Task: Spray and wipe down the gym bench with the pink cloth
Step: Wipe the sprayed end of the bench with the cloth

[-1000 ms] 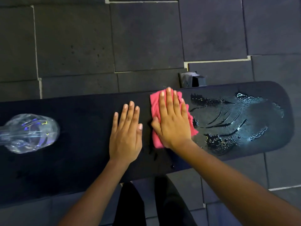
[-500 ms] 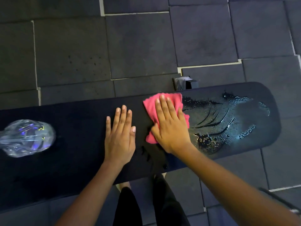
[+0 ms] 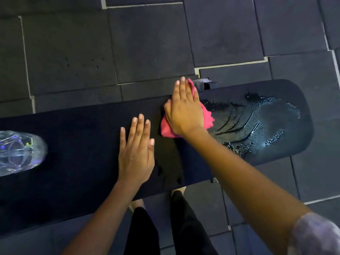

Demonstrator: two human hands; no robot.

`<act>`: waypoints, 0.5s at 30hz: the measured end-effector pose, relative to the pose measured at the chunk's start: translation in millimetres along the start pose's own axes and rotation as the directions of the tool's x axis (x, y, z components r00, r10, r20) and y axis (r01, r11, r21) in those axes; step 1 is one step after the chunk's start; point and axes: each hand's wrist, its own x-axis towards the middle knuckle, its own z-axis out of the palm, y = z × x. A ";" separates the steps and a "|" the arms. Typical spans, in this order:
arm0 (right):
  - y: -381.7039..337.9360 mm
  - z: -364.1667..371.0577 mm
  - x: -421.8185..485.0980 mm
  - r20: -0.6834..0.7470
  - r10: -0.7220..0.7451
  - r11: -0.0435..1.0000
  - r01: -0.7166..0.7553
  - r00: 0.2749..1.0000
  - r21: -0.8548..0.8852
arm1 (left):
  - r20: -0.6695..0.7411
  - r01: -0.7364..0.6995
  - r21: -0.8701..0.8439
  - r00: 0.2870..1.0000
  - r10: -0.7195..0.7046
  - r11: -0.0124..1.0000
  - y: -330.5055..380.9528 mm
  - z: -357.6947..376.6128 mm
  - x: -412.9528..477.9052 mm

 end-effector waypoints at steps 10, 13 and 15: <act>40.0 -3.2 -98.9 -0.474 -0.120 0.978 0.184 0.872 0.092 | -0.134 0.013 -0.375 0.989 -0.068 0.927 26.7 -17.3 8.7; 59.4 7.1 -115.7 -0.337 -0.235 0.963 0.265 0.912 0.044 | -0.019 0.179 -0.512 0.976 -0.219 0.840 46.7 -27.3 21.1; 66.2 10.0 -111.7 -0.255 -0.300 0.943 0.326 0.919 0.070 | 0.094 0.343 -0.550 0.931 -0.351 0.762 55.8 -32.3 29.3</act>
